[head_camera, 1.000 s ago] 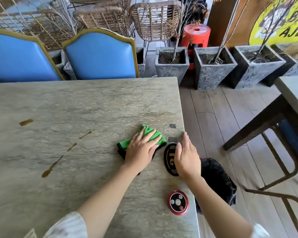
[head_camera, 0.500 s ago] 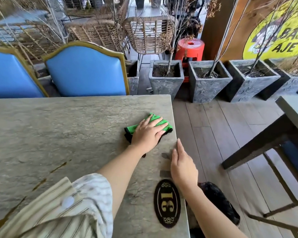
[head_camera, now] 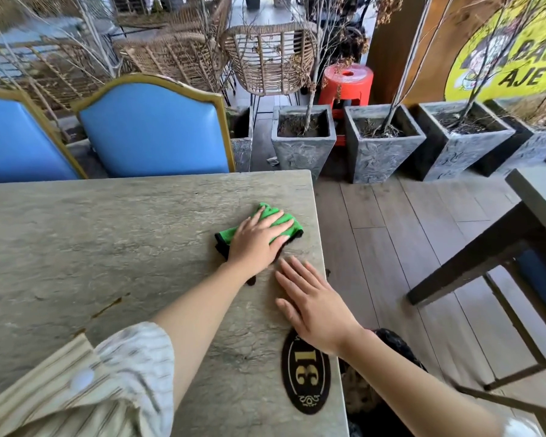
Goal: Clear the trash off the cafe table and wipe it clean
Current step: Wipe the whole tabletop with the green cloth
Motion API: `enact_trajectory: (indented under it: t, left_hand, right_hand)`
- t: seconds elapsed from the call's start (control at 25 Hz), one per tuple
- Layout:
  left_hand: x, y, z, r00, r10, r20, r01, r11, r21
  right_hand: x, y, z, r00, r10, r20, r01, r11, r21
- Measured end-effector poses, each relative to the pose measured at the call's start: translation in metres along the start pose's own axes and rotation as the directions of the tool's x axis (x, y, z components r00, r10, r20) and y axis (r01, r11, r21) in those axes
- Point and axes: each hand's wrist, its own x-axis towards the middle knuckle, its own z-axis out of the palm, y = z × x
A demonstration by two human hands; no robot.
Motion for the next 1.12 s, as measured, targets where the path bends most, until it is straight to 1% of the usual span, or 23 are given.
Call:
enact_trajectory:
  t: [0.04,0.12,0.2,0.28,0.32,0.36,0.4,0.44,0.52,0.56,0.64,0.68,0.72,0.8,0.88,0.96,1.04,1.12]
  left_hand:
    - [0.009,-0.002,-0.001,0.999,-0.049,0.004,0.049,0.999,-0.007]
    - [0.032,-0.001,0.001,0.995,-0.09,0.037,0.09,0.996,0.002]
    - [0.056,0.008,0.002,0.987,-0.134,0.086,0.135,0.991,-0.006]
    - [0.071,0.024,0.003,0.962,-0.24,0.129,0.24,0.971,0.014]
    - [0.074,0.032,0.002,0.952,-0.266,0.152,0.265,0.964,0.027]
    - [0.074,0.037,0.0,0.956,-0.238,0.168,0.236,0.971,0.033]
    - [0.07,0.039,-0.002,0.972,-0.154,0.175,0.15,0.988,0.036]
    - [0.063,0.036,-0.004,0.983,-0.034,0.178,0.029,0.999,0.032]
    - [0.049,0.026,-0.009,0.967,0.181,0.182,-0.185,0.983,0.009]
    - [0.046,0.02,-0.01,0.952,0.242,0.185,-0.248,0.969,0.011]
    - [0.056,0.014,-0.01,0.936,0.291,0.2,-0.301,0.953,0.022]
    - [0.066,0.012,-0.009,0.939,0.278,0.201,-0.288,0.957,0.02]
    - [0.078,0.011,-0.008,0.953,0.236,0.188,-0.244,0.97,0.019]
    - [0.103,0.006,-0.004,0.985,0.091,0.144,-0.096,0.995,0.026]
    - [0.118,0.004,0.003,0.993,-0.023,0.12,0.017,0.999,0.045]
    - [0.118,0.008,0.005,0.991,-0.053,0.12,0.048,0.998,0.045]
    - [0.107,0.006,0.003,0.994,-0.051,0.1,0.048,0.998,0.038]
    - [0.094,-0.011,-0.002,0.996,-0.068,0.06,0.067,0.997,0.029]
  right_hand:
    - [-0.003,-0.004,0.001,1.0,0.01,0.01,-0.01,1.0,-0.025]
    - [-0.01,-0.015,0.003,0.997,0.077,-0.008,-0.077,0.996,-0.051]
    - [-0.011,-0.018,0.003,0.992,0.124,-0.025,-0.124,0.992,-0.003]
    - [-0.008,-0.014,0.003,0.991,0.133,-0.027,-0.132,0.991,0.028]
    - [-0.008,-0.013,0.002,0.991,0.135,-0.023,-0.134,0.991,0.029]
    - [-0.009,-0.013,0.001,0.991,0.136,-0.017,-0.135,0.99,0.027]
    - [-0.01,-0.013,0.0,0.991,0.134,-0.009,-0.134,0.991,0.027]
    - [-0.011,-0.014,0.0,0.991,0.134,0.001,-0.134,0.991,0.024]
    - [-0.012,-0.018,-0.002,0.99,0.139,0.02,-0.139,0.99,0.008]
    - [-0.012,-0.019,-0.003,0.989,0.144,0.026,-0.144,0.99,0.0]
    - [-0.011,-0.019,-0.003,0.989,0.147,0.017,-0.147,0.989,0.005]
    - [-0.011,-0.019,-0.004,0.99,0.143,0.01,-0.143,0.99,0.013]
    - [-0.01,-0.018,-0.004,0.99,0.139,0.005,-0.139,0.99,0.018]
    - [-0.011,-0.016,-0.003,0.99,0.14,0.006,-0.14,0.99,0.017]
    - [-0.01,-0.015,-0.003,0.99,0.141,0.001,-0.141,0.99,0.02]
    - [-0.008,-0.015,-0.003,0.989,0.145,0.01,-0.145,0.989,0.02]
    - [-0.009,-0.015,-0.003,0.988,0.153,0.017,-0.154,0.988,0.013]
    - [-0.009,-0.015,-0.003,0.988,0.154,0.019,-0.154,0.988,0.003]
